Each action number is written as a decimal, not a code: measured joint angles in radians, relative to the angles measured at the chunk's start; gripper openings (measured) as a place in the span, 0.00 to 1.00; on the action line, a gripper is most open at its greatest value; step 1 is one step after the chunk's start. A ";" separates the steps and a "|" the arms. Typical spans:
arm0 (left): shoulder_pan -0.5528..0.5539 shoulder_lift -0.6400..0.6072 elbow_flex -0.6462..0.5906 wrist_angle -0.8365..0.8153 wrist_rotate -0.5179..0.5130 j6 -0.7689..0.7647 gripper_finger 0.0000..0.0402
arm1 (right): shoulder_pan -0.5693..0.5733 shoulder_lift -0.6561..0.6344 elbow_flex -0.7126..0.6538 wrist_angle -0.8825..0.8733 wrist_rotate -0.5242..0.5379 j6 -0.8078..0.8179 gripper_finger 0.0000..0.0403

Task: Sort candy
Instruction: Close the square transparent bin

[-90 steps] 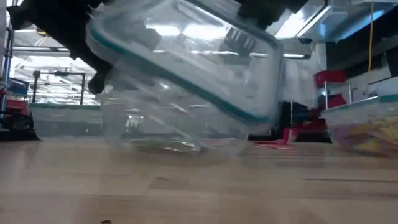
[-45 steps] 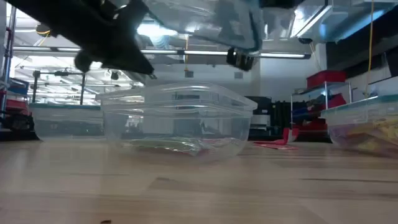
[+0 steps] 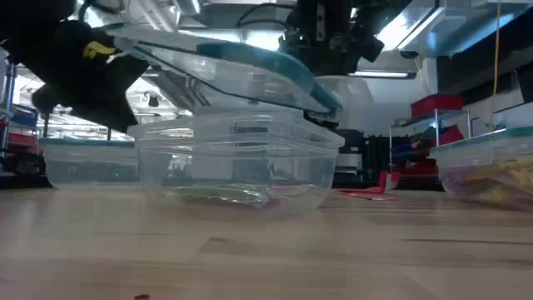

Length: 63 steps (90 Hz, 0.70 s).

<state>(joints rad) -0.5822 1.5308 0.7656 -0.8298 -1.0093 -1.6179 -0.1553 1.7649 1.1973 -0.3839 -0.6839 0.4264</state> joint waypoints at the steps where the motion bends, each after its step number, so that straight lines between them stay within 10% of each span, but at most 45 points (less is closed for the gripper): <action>1: -0.002 0.000 -0.003 0.000 0.001 -0.003 0.00 | -0.002 0.000 0.000 -0.004 0.000 -0.001 0.03; 63: -0.033 0.141 -0.056 0.233 0.036 -0.052 0.00 | -0.033 0.071 0.000 0.042 -0.030 0.012 0.03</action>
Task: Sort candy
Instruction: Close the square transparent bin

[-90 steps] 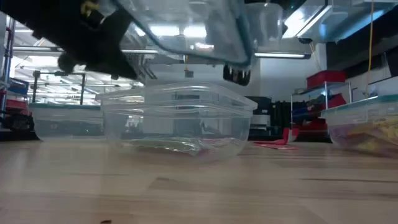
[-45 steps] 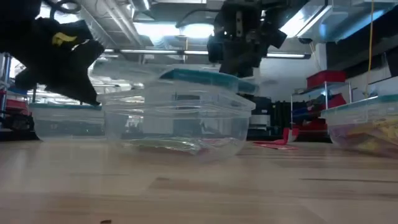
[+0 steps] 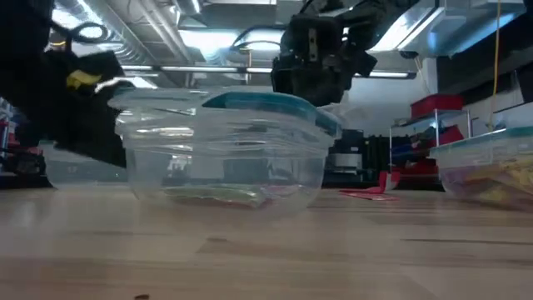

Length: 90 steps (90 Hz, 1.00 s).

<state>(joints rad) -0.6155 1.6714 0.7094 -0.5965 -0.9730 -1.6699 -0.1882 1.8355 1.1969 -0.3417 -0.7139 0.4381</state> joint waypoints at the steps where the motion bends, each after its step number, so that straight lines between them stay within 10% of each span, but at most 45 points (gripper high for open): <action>1: 0.000 0.007 0.000 0.008 0.000 0.000 0.00 | -0.001 0.000 0.000 0.000 0.002 0.000 0.03; 90: -0.048 0.115 0.001 0.242 -0.036 0.079 0.00 | -0.030 -0.034 0.000 -0.114 0.085 -0.020 0.03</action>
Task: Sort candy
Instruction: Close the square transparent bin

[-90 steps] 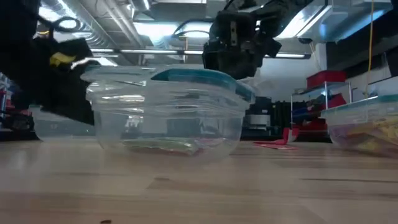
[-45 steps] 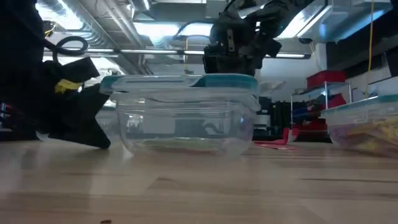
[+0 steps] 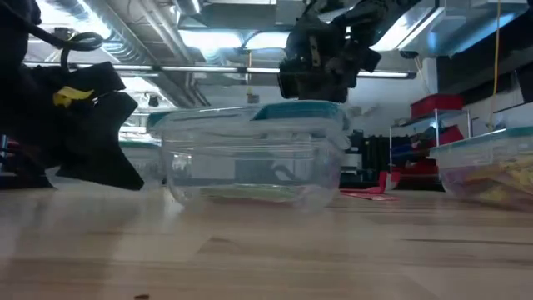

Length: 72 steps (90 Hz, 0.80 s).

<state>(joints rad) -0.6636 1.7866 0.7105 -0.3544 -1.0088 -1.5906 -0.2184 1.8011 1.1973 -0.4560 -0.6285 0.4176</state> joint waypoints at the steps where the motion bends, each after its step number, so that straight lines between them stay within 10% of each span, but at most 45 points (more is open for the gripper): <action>1: 0.000 0.000 0.000 0.000 0.000 0.000 0.00 | -0.001 0.000 0.000 -0.005 0.005 -0.002 0.03; 34: 0.000 0.000 0.000 0.004 -0.005 -0.007 0.00 | -0.010 -0.003 0.003 -0.061 0.074 -0.041 0.05; 72: -0.016 0.000 0.012 0.086 -0.031 0.015 0.00 | -0.010 -0.034 -0.002 -0.138 0.046 -0.154 0.33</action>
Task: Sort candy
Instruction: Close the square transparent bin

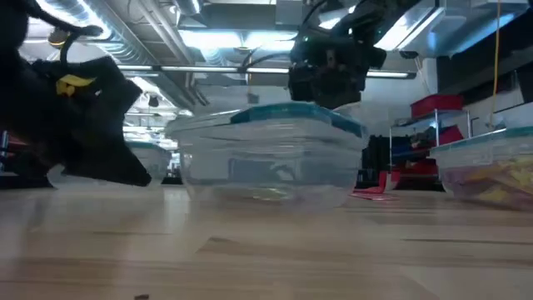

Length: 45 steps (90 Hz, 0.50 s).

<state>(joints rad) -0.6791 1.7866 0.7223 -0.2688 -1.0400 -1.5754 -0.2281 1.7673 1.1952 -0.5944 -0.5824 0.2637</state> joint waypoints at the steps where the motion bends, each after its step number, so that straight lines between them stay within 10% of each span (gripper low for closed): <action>1: -0.002 0.000 0.003 0.000 -0.001 0.000 0.00 | 0.000 -0.005 0.000 -0.004 0.001 -0.005 0.34; 45: -0.028 0.000 0.083 0.009 0.039 0.004 0.00 | 0.074 -0.341 -0.104 -0.311 0.459 -0.117 0.34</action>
<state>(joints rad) -0.7067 1.7866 0.8055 -0.2595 -1.0009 -1.5713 -0.1543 1.4261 1.0907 -0.9054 -0.1233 0.1467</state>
